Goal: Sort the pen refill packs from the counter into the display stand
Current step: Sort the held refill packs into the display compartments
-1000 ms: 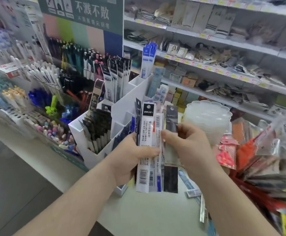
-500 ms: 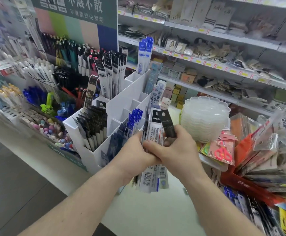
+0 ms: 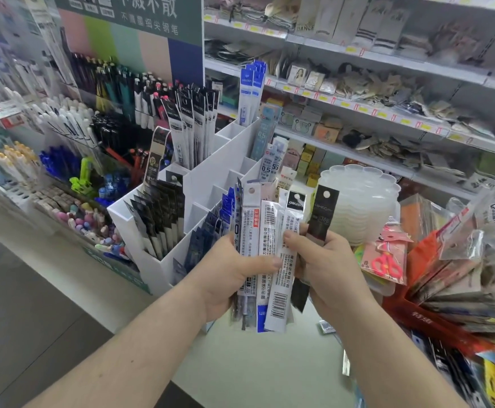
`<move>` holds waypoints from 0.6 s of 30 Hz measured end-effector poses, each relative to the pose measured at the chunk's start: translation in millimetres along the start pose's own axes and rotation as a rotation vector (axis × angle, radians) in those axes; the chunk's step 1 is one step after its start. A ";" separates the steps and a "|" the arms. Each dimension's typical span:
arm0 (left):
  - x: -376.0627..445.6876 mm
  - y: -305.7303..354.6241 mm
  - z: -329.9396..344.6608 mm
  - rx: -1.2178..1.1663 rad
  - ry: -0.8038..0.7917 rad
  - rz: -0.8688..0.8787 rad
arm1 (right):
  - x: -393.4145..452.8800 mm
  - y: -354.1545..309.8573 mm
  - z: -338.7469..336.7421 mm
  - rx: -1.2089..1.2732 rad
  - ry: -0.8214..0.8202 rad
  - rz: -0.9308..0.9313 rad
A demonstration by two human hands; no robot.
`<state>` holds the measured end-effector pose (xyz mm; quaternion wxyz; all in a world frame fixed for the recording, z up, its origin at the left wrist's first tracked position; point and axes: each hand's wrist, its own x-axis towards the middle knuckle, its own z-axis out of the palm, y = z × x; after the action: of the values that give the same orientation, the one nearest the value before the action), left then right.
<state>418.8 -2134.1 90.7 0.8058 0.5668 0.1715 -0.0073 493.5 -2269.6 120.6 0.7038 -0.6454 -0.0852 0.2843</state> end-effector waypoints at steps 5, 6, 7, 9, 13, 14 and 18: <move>4.1 -3.2 4.2 -0.050 0.044 -0.022 | -0.9 0.6 -1.8 0.097 0.006 0.000; 4.5 -3.6 5.0 -0.056 0.053 -0.022 | 0.0 1.9 -2.9 0.105 0.022 -0.002; 5.0 -3.6 5.8 -0.058 0.064 -0.020 | 1.0 3.3 -4.3 0.106 0.042 -0.002; 5.5 -3.4 7.0 -0.055 0.080 -0.014 | 0.4 3.2 -6.6 0.084 0.072 -0.003; 5.9 -3.6 6.1 -0.049 0.077 -0.015 | -0.1 1.3 -12.3 0.039 0.138 -0.020; 5.8 -3.6 5.6 -0.047 0.084 -0.011 | 0.0 1.1 -13.4 0.026 0.179 -0.037; 5.6 -2.2 3.7 -0.025 0.106 0.041 | -2.9 -1.7 -18.0 0.000 0.179 -0.112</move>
<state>424.7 -2137.3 88.2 0.8026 0.5596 0.2026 0.0414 500.4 -2286.5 120.2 0.7233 -0.6625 -0.0580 0.1858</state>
